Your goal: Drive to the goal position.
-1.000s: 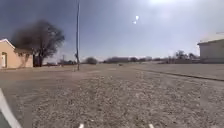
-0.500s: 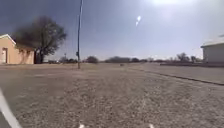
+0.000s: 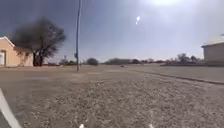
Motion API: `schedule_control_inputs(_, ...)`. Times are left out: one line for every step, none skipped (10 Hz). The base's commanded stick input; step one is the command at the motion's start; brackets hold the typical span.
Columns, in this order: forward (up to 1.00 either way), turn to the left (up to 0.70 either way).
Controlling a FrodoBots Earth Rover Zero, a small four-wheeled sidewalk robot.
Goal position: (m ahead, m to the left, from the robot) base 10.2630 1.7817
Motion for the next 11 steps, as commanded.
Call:
schedule_control_inputs(0.70, 0.00)
schedule_control_inputs(0.70, 0.00)
schedule_control_inputs(0.70, 0.00)
schedule_control_inputs(0.70, 0.00)
schedule_control_inputs(0.70, 0.00)
schedule_control_inputs(0.70, 0.00)
schedule_control_inputs(0.70, 0.00)
schedule_control_inputs(0.70, 0.00)
schedule_control_inputs(0.70, 0.00)
schedule_control_inputs(0.70, 0.00)
schedule_control_inputs(0.70, 0.00)
